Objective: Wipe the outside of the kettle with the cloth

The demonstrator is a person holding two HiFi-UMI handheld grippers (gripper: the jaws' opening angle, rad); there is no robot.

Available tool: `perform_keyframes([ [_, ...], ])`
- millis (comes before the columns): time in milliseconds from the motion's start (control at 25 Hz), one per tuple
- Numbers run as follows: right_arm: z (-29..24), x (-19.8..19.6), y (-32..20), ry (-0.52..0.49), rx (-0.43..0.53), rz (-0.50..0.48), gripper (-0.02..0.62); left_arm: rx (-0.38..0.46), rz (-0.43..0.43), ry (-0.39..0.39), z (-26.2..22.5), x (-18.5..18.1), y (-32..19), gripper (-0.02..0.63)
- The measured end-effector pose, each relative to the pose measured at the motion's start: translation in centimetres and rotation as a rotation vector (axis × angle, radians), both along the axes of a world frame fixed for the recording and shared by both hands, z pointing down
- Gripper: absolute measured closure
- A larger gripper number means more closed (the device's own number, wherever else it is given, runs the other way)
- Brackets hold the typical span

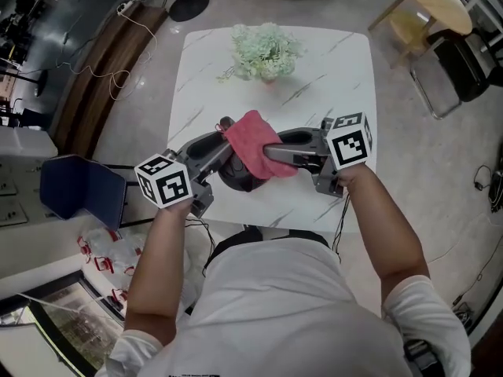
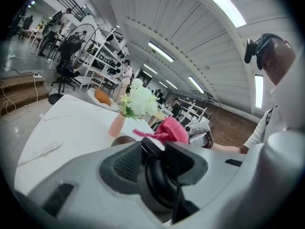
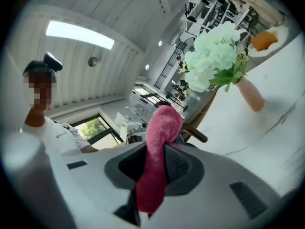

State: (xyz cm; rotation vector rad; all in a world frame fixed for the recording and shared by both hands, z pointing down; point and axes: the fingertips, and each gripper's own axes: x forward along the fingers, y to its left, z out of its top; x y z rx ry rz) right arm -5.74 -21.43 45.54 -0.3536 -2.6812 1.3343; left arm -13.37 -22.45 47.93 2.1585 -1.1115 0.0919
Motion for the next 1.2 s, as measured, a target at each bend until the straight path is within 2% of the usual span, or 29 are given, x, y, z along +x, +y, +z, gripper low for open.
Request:
perform_keyframes([
  [80,2.8,-1.0,-1.0,0.123,0.083,0.002,0.502,-0.001,0.000,-0.001,0.0,0.0,0.0,0.448],
  [200,5.2,-2.3,-2.2,0.275,0.269,-0.039,0.502,-0.001,-0.004,0.000,0.0,0.0,0.0,0.448],
  [280,6.1,-3.3,-2.6,0.337,0.373,-0.084,0.502,0.000,-0.007,-0.001,-0.1,-0.1,-0.1,0.448],
  [360,6.7,-4.2,-2.8,0.362,0.425,-0.125,0.502,0.001,-0.010,-0.002,-0.1,-0.1,0.0,0.448],
  [640,8.4,-5.2,-3.8,0.391,0.474,-0.202,0.503,0.001,-0.008,-0.004,0.0,-0.1,0.0,0.448],
  [880,11.8,-5.5,-4.3,0.431,0.553,-0.279,0.505,-0.001,-0.001,-0.006,0.0,0.0,0.0,0.448],
  [1200,17.8,-6.2,-4.3,0.517,0.565,-0.308,0.505,0.007,-0.003,-0.002,-0.1,-0.1,0.0,0.448],
])
